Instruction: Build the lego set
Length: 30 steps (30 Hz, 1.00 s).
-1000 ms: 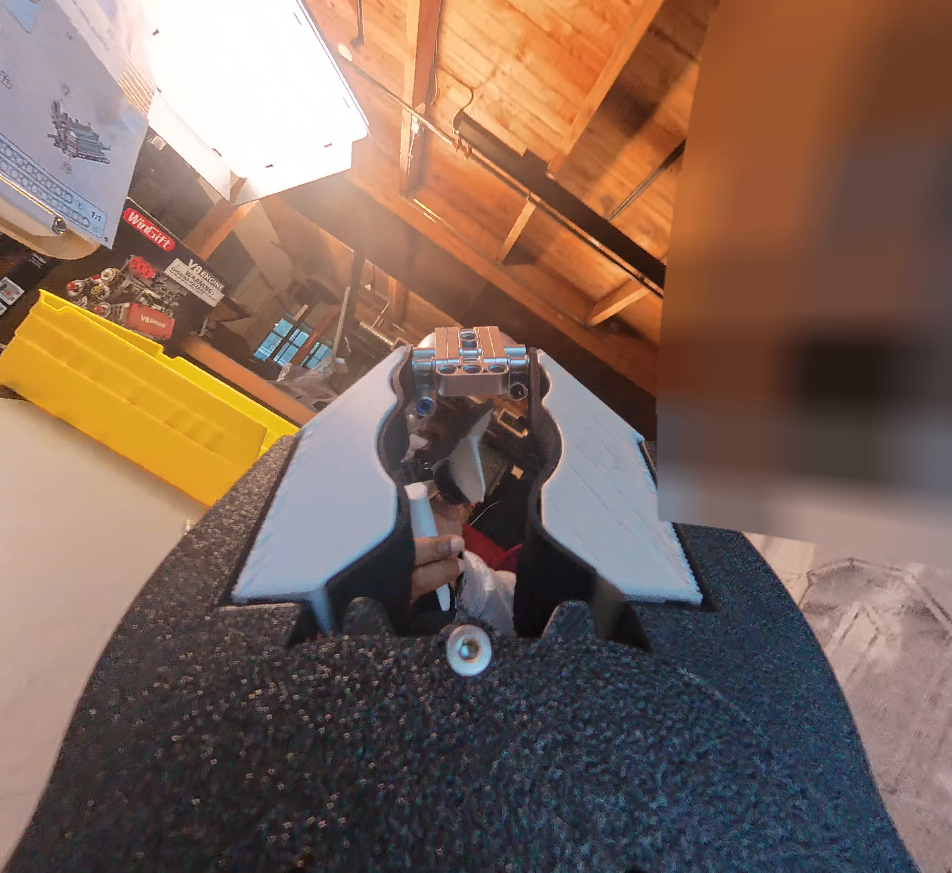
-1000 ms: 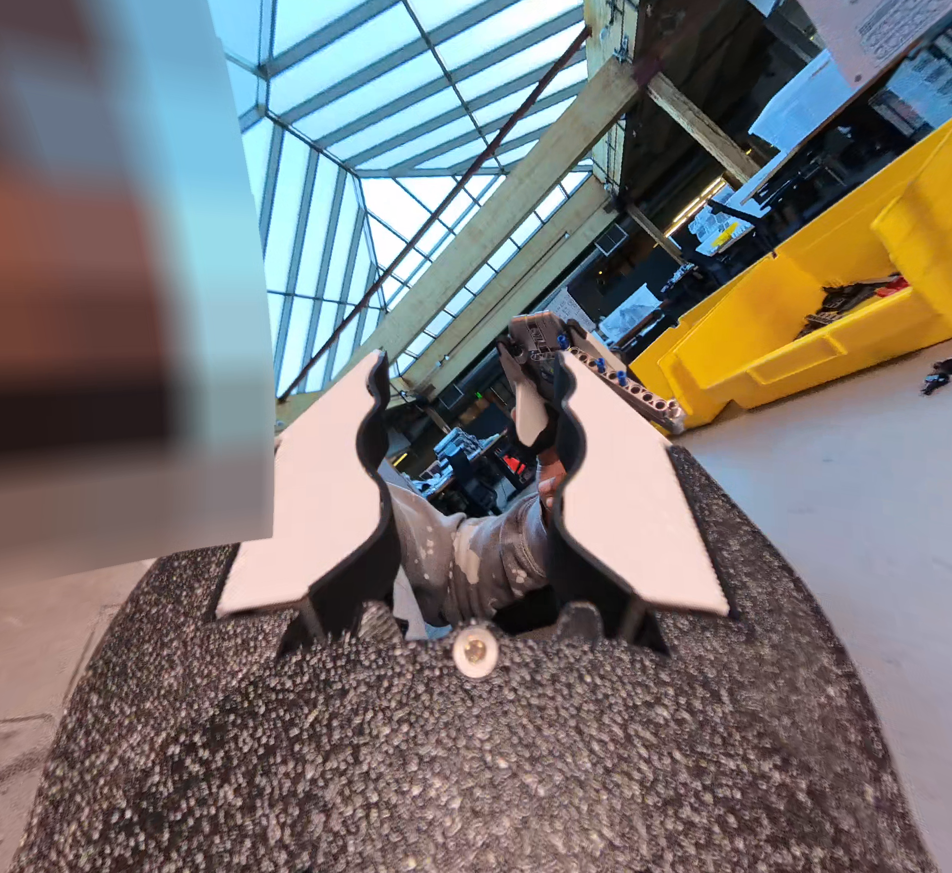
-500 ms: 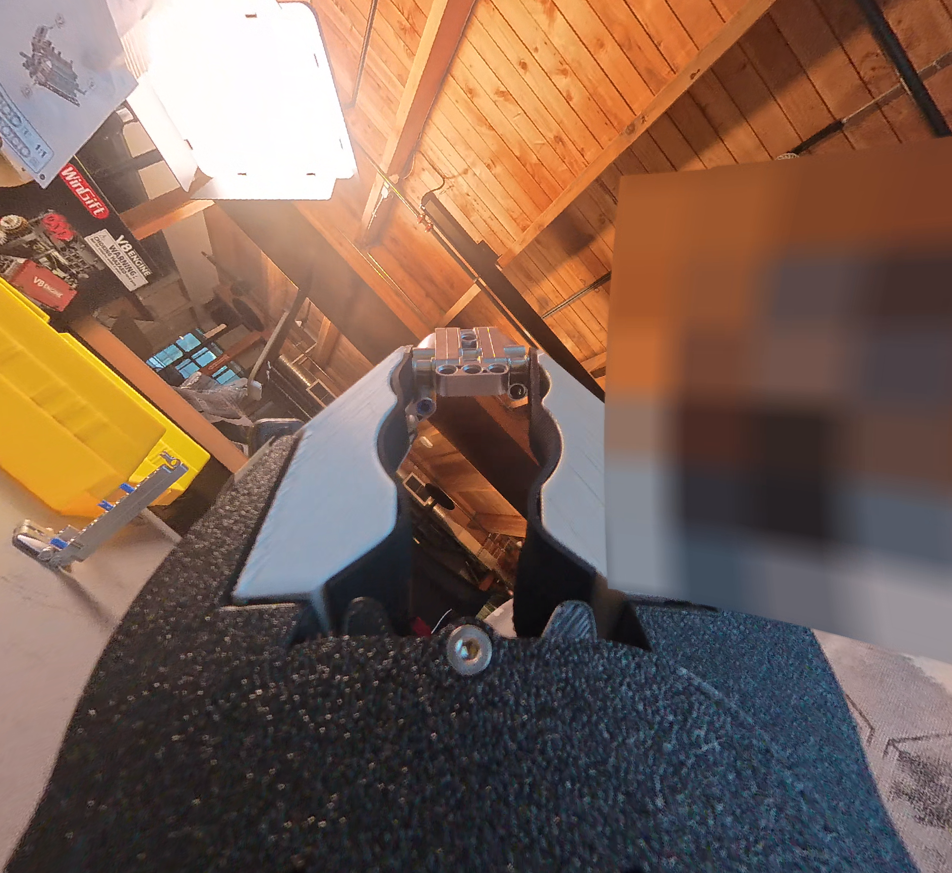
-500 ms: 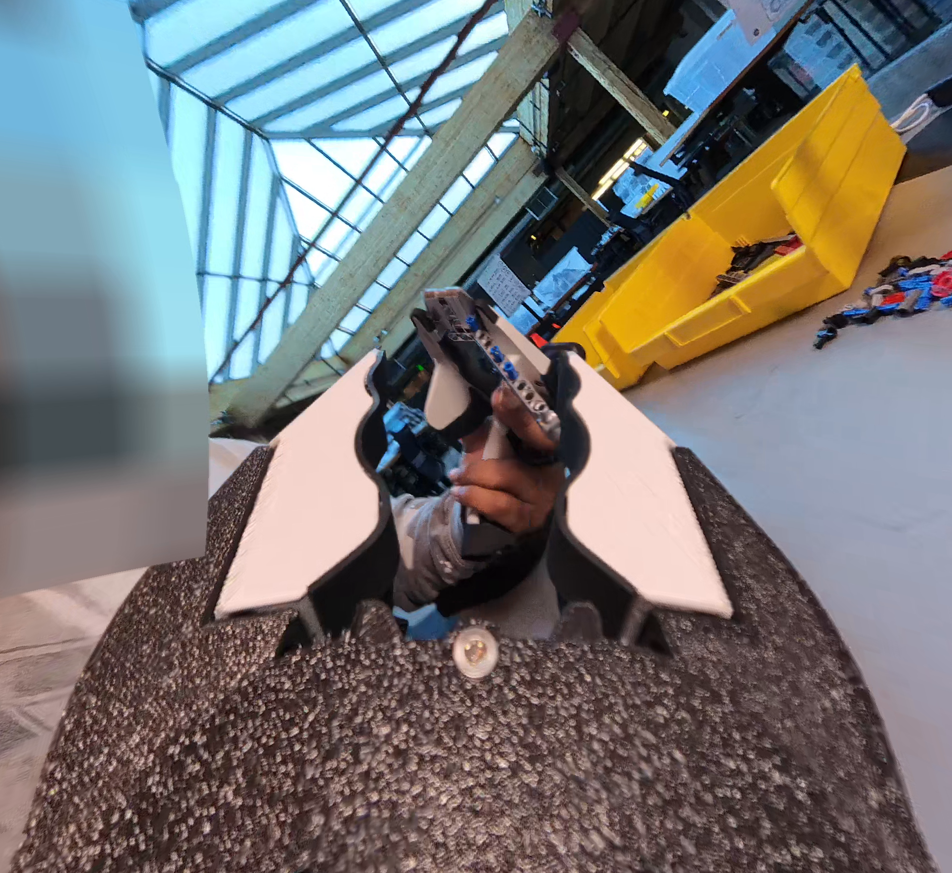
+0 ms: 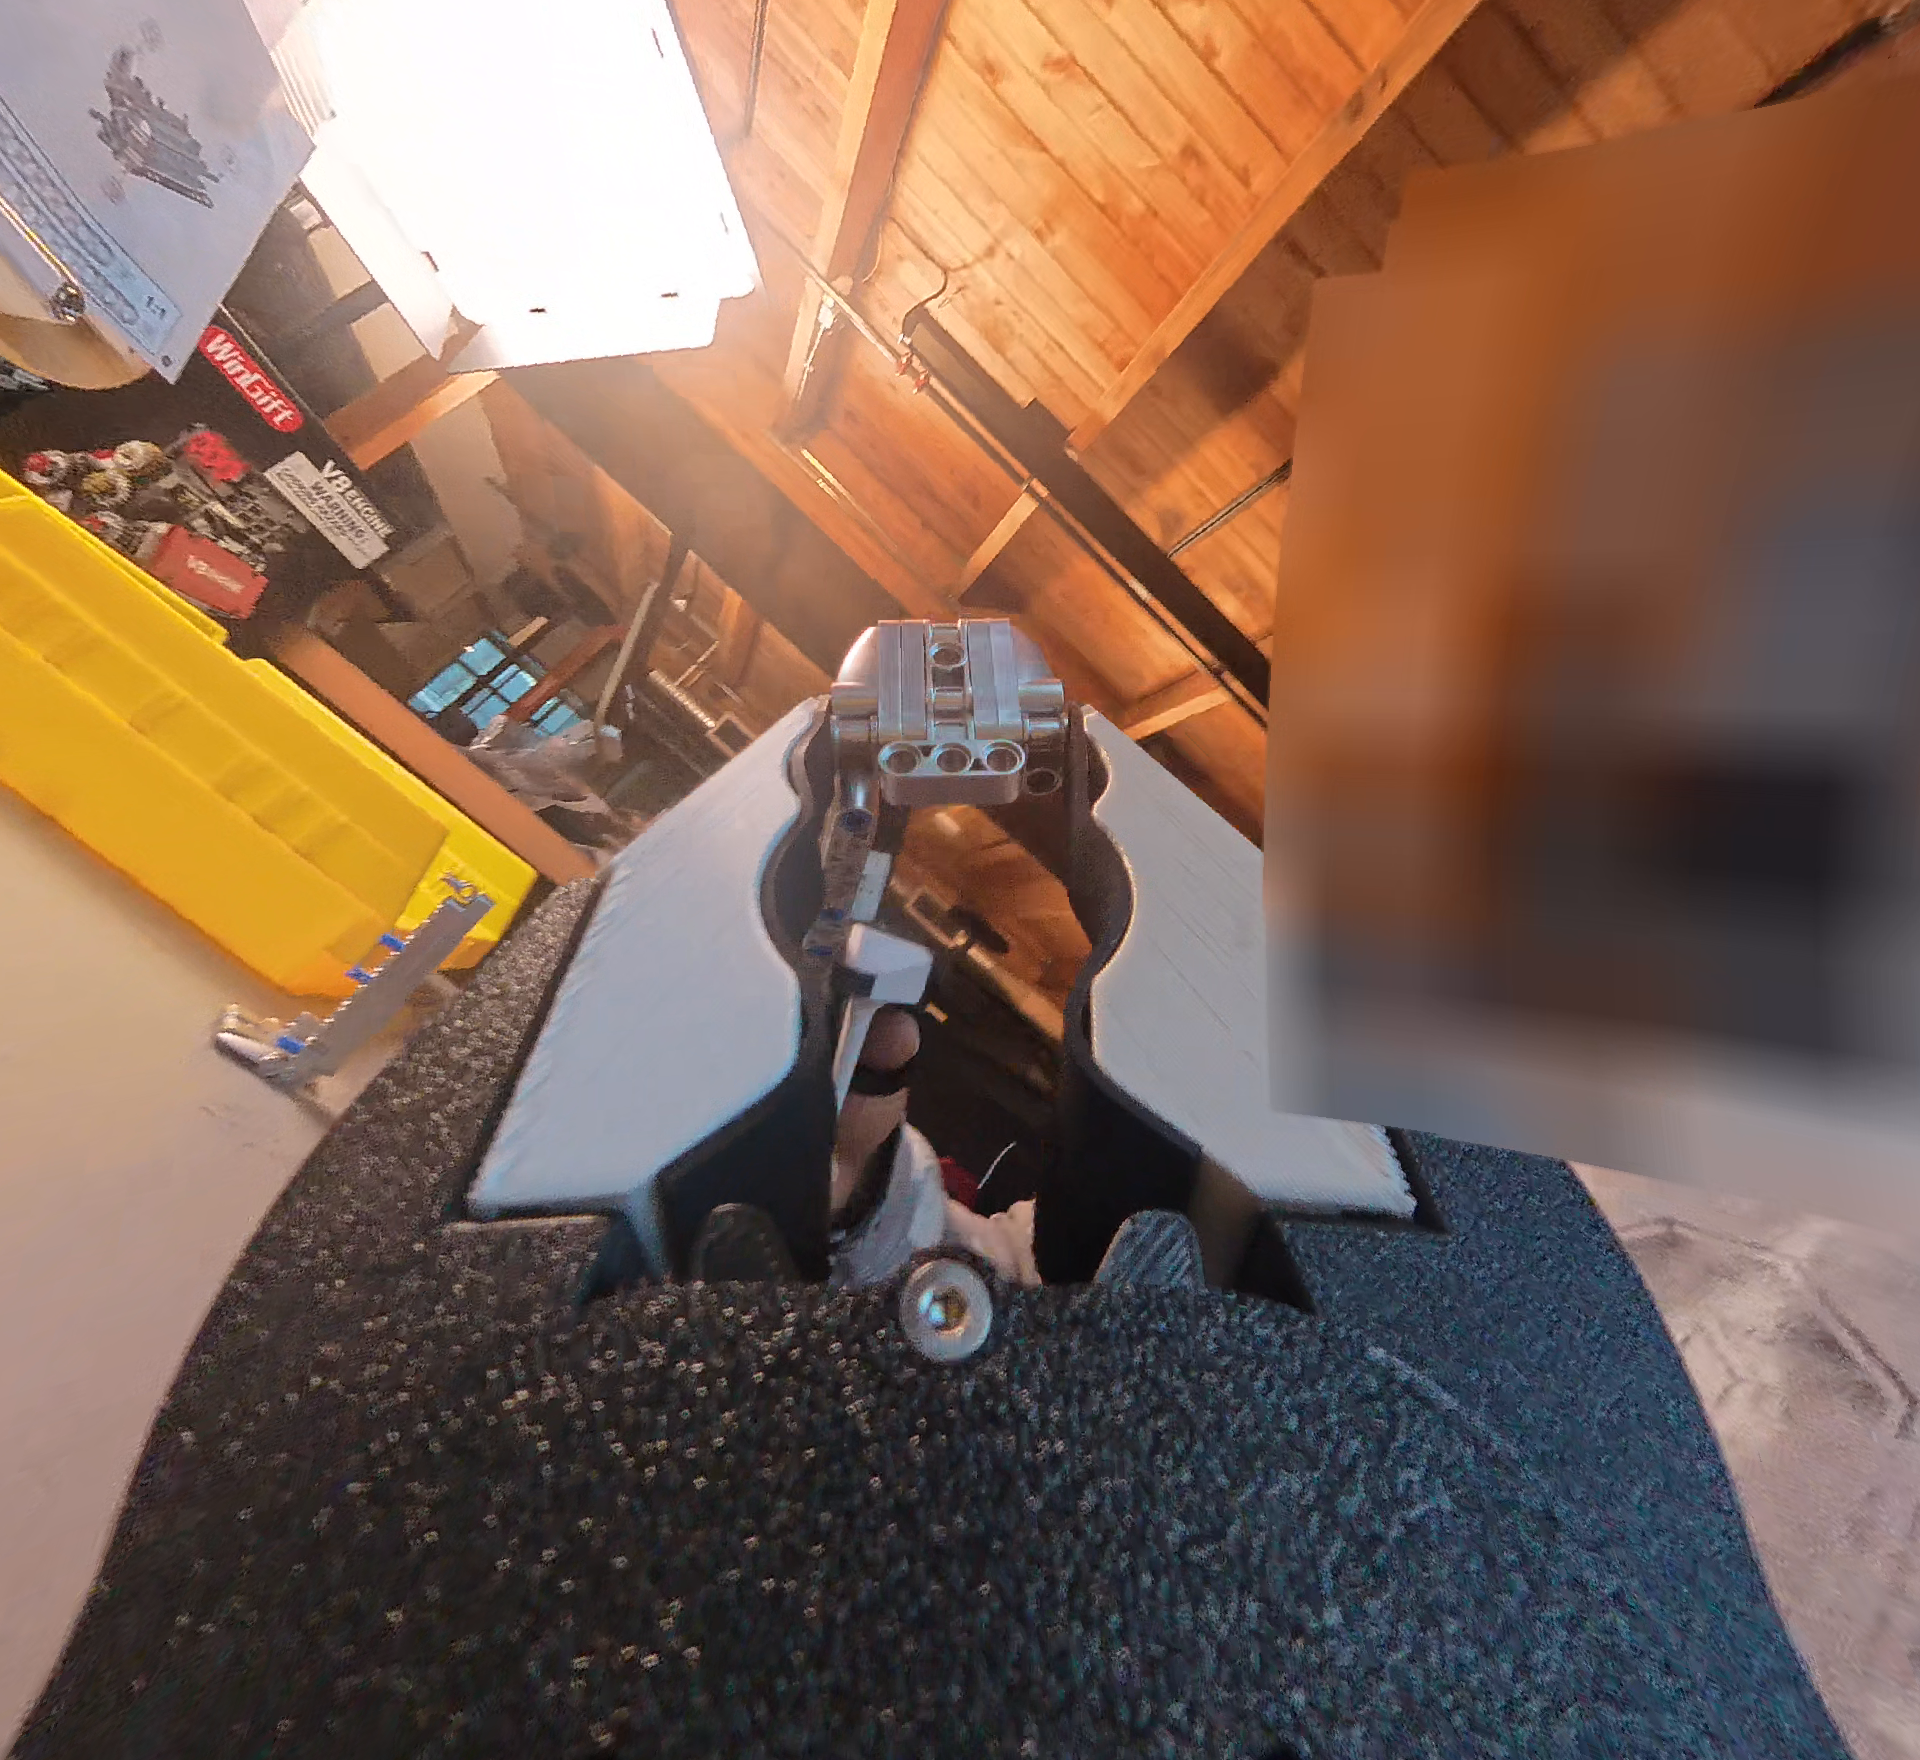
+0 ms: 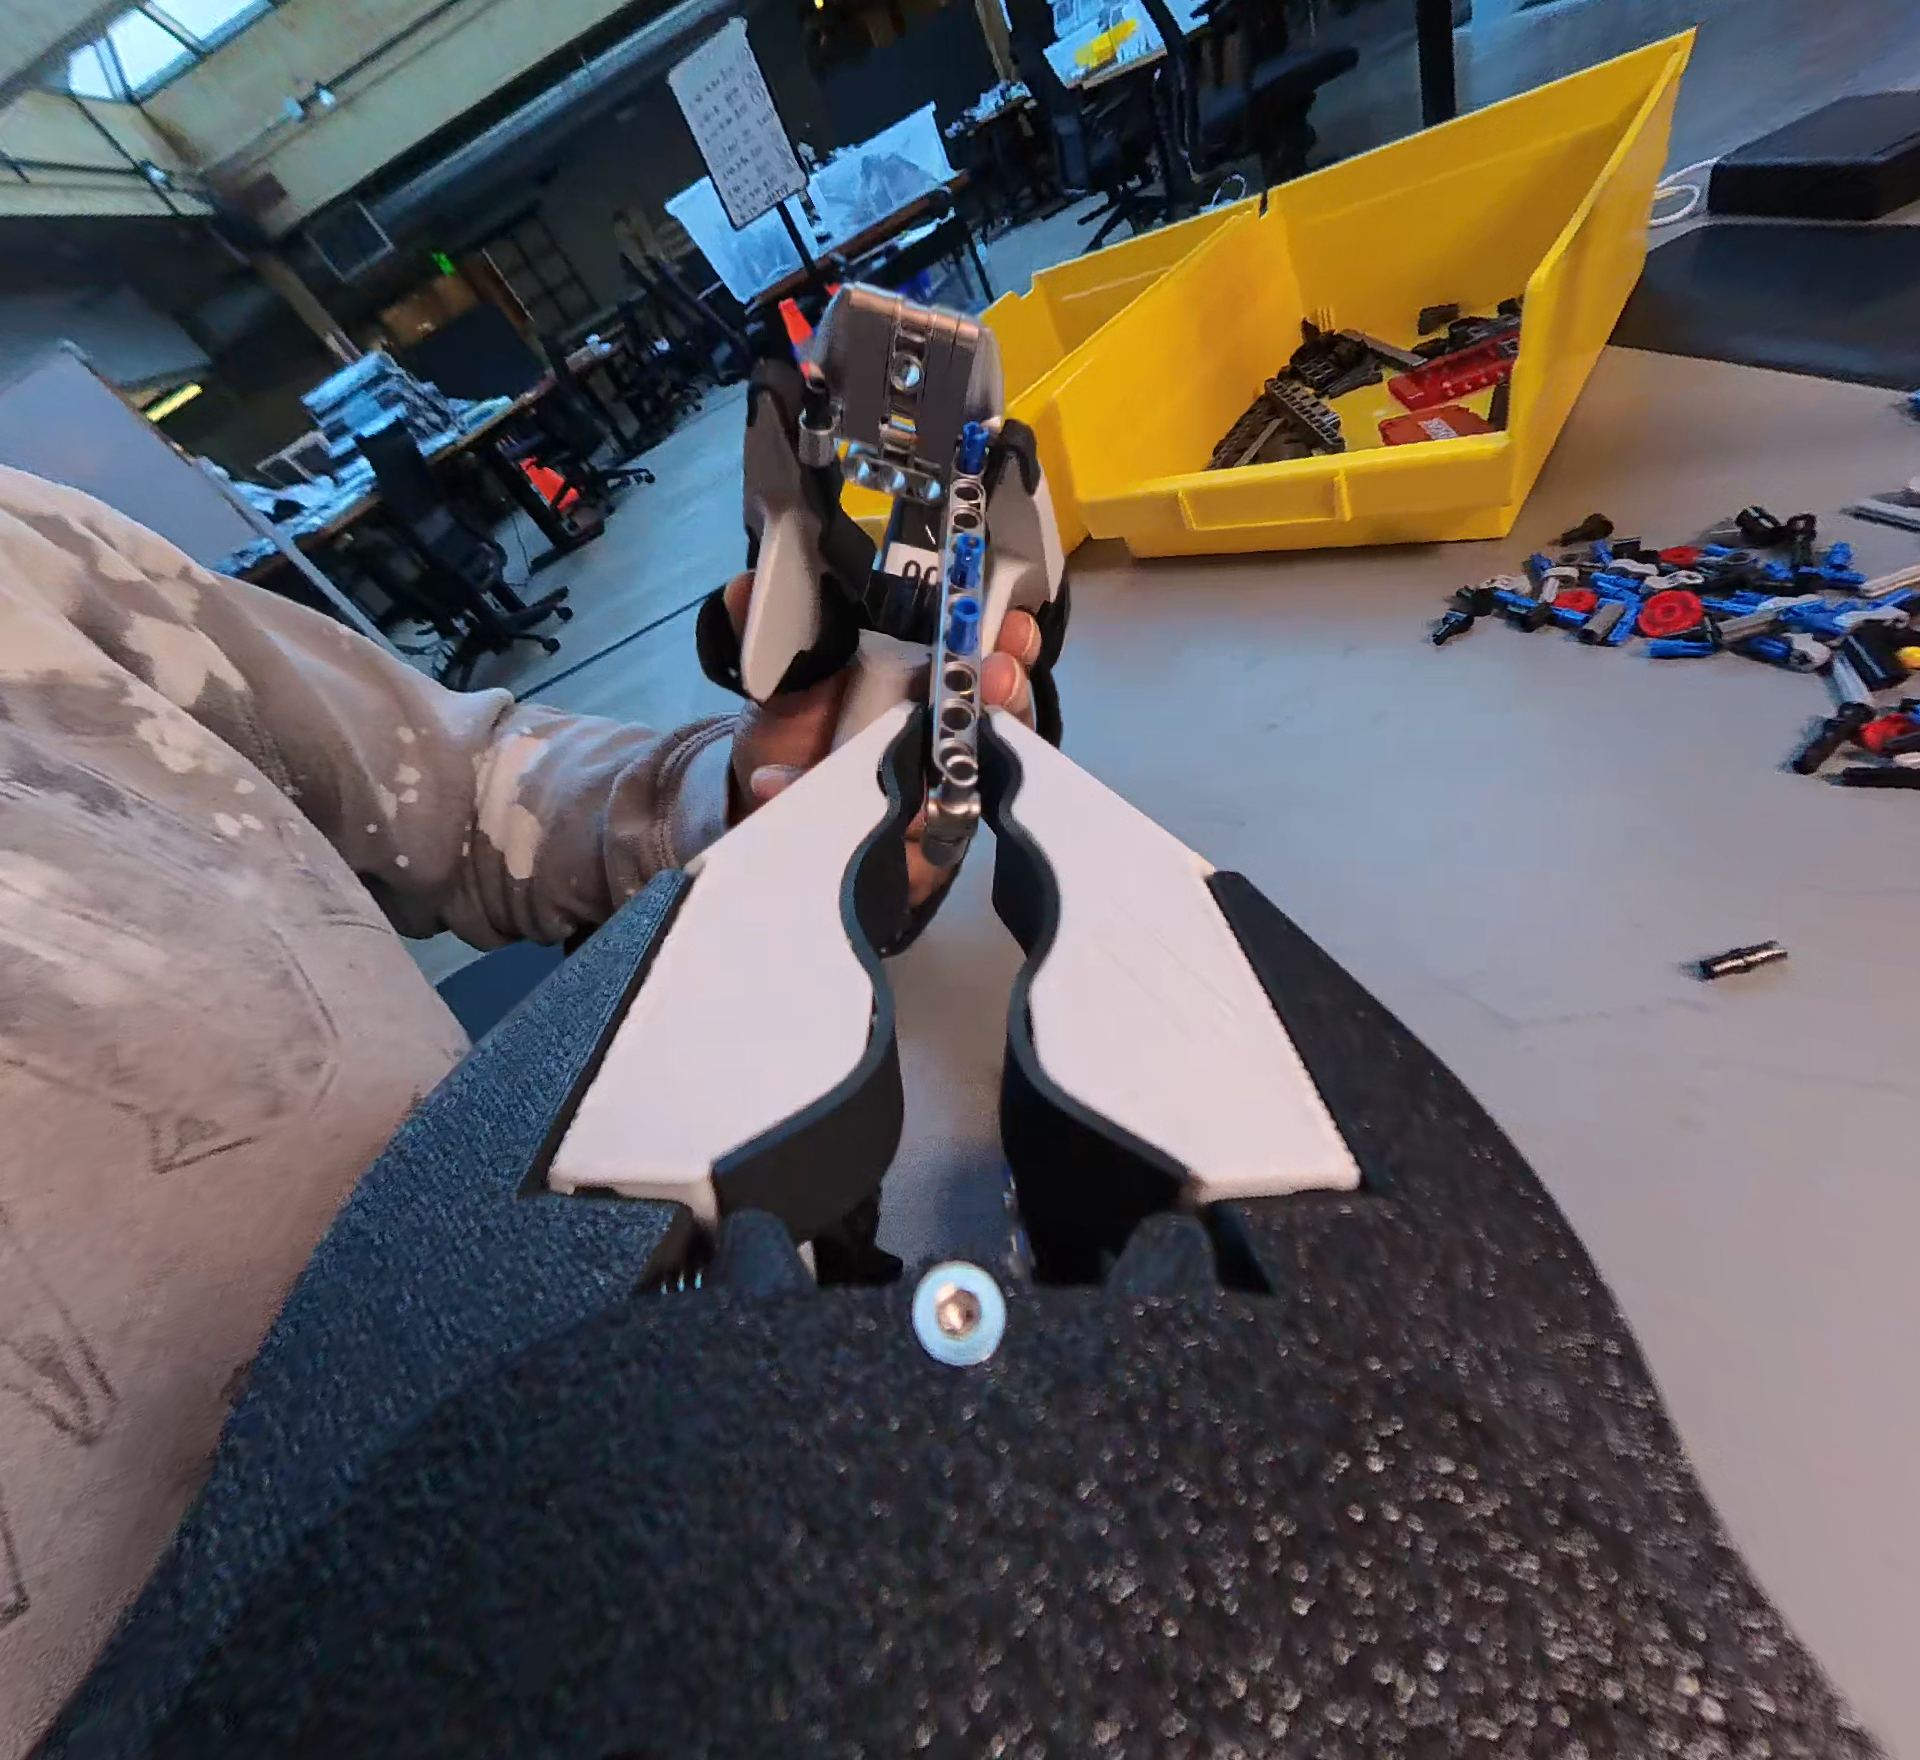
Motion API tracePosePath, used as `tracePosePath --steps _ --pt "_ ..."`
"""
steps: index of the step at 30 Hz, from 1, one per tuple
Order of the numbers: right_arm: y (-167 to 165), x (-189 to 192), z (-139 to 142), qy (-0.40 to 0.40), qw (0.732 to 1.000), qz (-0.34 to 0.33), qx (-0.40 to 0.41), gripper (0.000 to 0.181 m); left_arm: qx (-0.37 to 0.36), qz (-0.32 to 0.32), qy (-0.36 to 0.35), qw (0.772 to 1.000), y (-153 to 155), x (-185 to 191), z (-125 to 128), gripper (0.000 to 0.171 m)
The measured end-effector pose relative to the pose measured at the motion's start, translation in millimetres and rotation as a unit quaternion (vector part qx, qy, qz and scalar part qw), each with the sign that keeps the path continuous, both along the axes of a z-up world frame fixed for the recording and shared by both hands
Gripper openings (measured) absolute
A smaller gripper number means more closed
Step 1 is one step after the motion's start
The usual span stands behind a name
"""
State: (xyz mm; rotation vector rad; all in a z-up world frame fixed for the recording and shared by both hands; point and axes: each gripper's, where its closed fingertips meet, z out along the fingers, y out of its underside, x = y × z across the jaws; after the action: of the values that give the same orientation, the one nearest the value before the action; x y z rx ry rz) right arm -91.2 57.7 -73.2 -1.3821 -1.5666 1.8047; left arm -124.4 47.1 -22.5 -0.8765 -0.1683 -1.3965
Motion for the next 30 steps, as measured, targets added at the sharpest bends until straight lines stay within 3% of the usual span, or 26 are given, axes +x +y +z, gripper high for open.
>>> tracePosePath --steps 1,4,7,12,15,20,30 --pt "2 3 2 -0.002 1.0 0.002 -0.006 0.007 -0.001 0.005 0.021 1.0 1 3 -1 0.042" --pt "12 8 1 0.004 1.0 -0.012 0.022 0.007 -0.016 0.024 0.095 0.995 5 11 -6 0.042" --pt "20 16 0 0.005 0.998 -0.012 0.064 0.007 -0.037 0.042 0.217 0.975 7 17 -15 0.041" --pt "19 25 -8 0.0 0.991 0.018 0.131 0.007 -0.063 0.043 0.461 0.884 4 36 -51 0.045" --pt "17 28 -9 -0.003 0.989 0.03 0.146 0.007 -0.055 0.035 0.555 0.83 0 45 -71 0.046" --pt "14 34 -10 0.01 0.989 0.043 0.143 0.007 -0.015 0.064 0.611 0.789 -4 54 -79 0.046" --pt "15 45 -19 0.053 0.981 0.066 0.174 0.007 0.014 0.086 0.628 0.774 -4 65 -77 0.046"
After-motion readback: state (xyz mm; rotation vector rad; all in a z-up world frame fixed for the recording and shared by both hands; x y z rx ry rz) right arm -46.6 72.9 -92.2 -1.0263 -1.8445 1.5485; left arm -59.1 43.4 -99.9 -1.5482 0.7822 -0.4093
